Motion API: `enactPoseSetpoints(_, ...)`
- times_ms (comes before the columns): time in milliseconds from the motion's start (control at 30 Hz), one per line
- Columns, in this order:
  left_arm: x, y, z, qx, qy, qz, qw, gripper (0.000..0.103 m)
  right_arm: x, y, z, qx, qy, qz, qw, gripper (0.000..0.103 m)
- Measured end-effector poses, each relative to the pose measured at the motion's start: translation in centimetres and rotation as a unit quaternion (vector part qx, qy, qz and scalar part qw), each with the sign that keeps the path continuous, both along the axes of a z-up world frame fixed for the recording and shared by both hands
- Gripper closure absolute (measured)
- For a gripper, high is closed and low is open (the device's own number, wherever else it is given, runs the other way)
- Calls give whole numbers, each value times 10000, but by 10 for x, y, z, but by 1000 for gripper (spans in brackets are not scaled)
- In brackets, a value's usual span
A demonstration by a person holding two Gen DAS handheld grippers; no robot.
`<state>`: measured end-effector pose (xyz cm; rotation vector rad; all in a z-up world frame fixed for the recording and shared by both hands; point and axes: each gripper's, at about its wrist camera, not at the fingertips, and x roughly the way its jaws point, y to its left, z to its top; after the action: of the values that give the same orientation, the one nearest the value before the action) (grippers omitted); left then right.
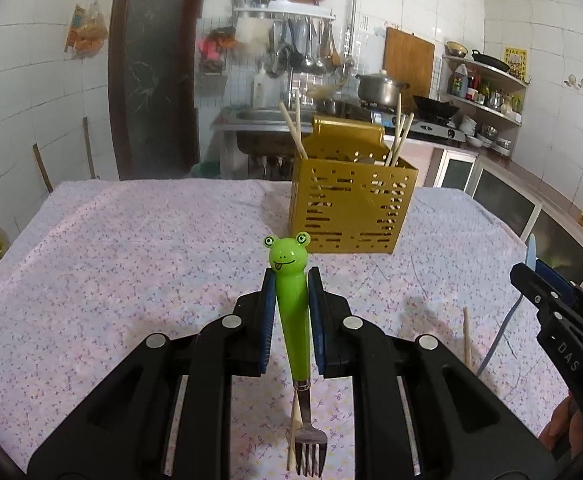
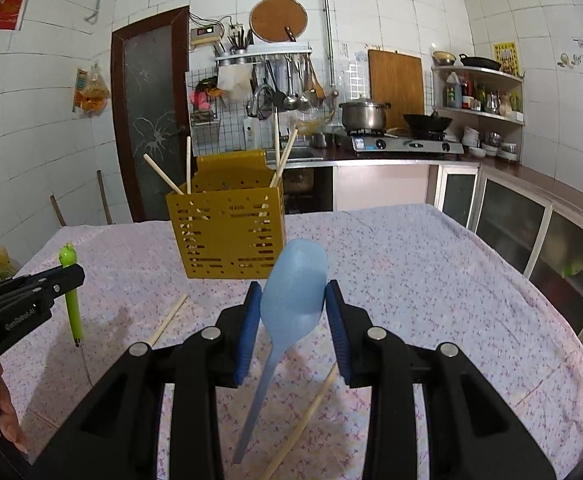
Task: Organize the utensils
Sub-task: 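Carry the fork and spoon up and lower them into the yellow holder with both tools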
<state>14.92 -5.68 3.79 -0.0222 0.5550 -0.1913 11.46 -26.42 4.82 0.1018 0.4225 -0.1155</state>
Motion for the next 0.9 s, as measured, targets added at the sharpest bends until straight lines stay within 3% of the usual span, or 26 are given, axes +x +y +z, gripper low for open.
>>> enactPoseSetpoints(433,-5,-7,20,-22,-330,-110,9994,88,3,-2,15,-247,-222,33,9994,70)
enactPoseSetpoints(900,24,-8,58,-193,-640,-184,9976,89,29,-9,51,-502,-556,-13,9972,70)
